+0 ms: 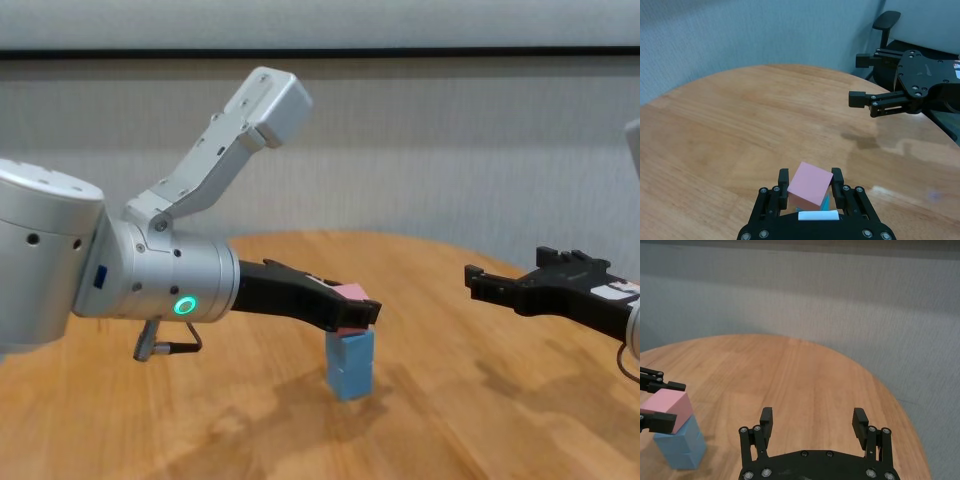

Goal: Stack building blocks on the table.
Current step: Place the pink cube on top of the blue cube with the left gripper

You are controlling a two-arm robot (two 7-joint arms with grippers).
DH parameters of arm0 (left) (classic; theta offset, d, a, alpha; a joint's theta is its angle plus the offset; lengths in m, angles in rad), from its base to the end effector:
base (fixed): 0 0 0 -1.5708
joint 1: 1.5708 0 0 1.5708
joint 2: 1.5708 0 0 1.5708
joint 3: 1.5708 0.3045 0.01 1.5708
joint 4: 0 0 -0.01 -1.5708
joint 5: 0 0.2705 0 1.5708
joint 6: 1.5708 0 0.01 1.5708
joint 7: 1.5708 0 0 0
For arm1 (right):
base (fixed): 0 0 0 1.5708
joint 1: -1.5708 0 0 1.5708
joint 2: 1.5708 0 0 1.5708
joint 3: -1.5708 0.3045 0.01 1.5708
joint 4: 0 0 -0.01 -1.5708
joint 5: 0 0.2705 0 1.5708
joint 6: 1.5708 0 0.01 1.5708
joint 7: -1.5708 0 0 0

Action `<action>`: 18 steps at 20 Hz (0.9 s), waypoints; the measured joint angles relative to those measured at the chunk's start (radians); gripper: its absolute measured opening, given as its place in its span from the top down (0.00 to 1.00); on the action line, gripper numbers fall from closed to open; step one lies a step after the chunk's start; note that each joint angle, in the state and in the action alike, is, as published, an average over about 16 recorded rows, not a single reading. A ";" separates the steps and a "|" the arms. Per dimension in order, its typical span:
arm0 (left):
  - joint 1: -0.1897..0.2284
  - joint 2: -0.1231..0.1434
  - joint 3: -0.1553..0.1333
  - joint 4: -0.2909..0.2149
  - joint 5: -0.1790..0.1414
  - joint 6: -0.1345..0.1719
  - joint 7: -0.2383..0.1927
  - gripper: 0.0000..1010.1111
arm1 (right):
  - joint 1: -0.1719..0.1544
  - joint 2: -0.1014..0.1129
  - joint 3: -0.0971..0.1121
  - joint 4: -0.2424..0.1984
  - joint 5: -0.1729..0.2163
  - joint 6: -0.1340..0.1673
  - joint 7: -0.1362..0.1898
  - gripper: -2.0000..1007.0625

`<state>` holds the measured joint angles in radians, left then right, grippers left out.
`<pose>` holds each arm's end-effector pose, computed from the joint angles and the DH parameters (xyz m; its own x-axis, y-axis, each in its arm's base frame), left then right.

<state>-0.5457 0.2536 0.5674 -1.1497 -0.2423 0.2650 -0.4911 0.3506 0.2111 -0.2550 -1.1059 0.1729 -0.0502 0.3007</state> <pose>0.4221 -0.0281 -0.2725 0.7557 0.6516 0.0660 -0.6246 0.6867 0.3719 0.3851 -0.0288 -0.3304 0.4302 -0.8998 0.0725 0.8979 0.4182 -0.1372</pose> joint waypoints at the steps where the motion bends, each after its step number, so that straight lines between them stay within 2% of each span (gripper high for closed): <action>1: 0.000 -0.001 0.000 0.001 0.001 0.000 0.000 0.48 | 0.000 0.000 0.000 0.000 0.000 0.000 0.000 0.00; 12: -0.002 -0.008 -0.002 0.009 0.008 0.000 0.002 0.46 | 0.000 0.000 0.000 0.000 0.000 0.000 0.000 0.00; 18: -0.001 -0.009 -0.005 0.006 0.010 0.002 0.003 0.38 | 0.000 0.000 0.000 0.000 0.000 0.000 0.000 0.00</action>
<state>-0.5469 0.2443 0.5621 -1.1438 -0.2324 0.2669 -0.4884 0.3506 0.2111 -0.2550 -1.1059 0.1729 -0.0502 0.3007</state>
